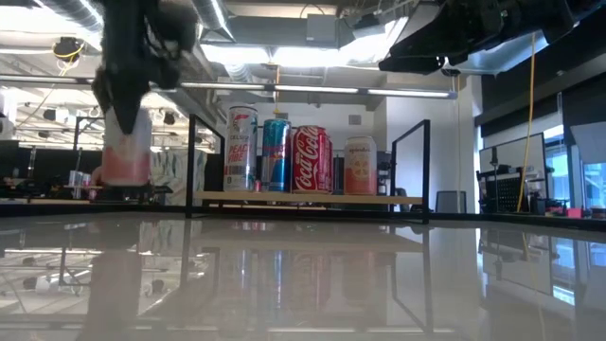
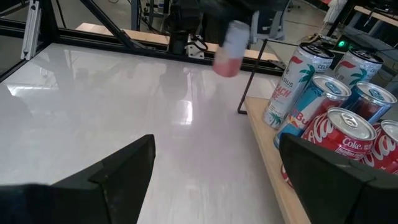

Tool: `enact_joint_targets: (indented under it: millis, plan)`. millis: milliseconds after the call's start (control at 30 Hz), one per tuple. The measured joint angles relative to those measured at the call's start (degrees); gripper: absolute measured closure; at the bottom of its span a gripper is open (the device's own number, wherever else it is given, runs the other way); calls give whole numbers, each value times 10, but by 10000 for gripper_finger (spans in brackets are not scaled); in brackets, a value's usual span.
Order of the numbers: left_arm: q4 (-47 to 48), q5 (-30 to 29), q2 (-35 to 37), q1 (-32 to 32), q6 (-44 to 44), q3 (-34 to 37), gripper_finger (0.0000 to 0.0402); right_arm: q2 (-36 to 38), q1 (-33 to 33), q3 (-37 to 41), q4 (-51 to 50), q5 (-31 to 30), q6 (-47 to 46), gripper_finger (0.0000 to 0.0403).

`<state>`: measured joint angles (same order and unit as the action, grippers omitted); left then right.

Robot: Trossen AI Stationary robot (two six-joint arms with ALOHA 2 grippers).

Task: Place canned beverage on shelf
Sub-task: Put the orange-white soda can on the shelf aligned with the other orange-white soda can

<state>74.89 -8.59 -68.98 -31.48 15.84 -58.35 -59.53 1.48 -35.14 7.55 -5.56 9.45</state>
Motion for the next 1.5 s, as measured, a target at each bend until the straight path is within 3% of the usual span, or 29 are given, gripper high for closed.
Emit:
enact_joint_targets:
  millis: [100,233,400,567,767,1033,1300,1500]
  plan:
    - [-5,27,30,78,29,-7,131,0,0,0,0,0,-1,63]
    - [-21,22,35,177,86,-8,131,0,0,0,0,5,-2,63]
    - [-79,9,16,292,155,-8,131,0,0,0,0,7,-21,63]
    - [-173,10,-16,363,191,-8,131,0,0,0,0,8,-34,63]
    - [-209,34,-103,404,211,-58,131,17,11,-7,-72,7,-74,63]
    - [-208,9,-258,414,139,-229,131,34,69,-9,-159,-11,-124,63]
    - [-194,33,-388,396,64,-386,131,34,133,-9,-294,-144,-216,63]
    - [-188,60,-466,394,18,-448,131,34,164,-8,-322,-194,-248,63]
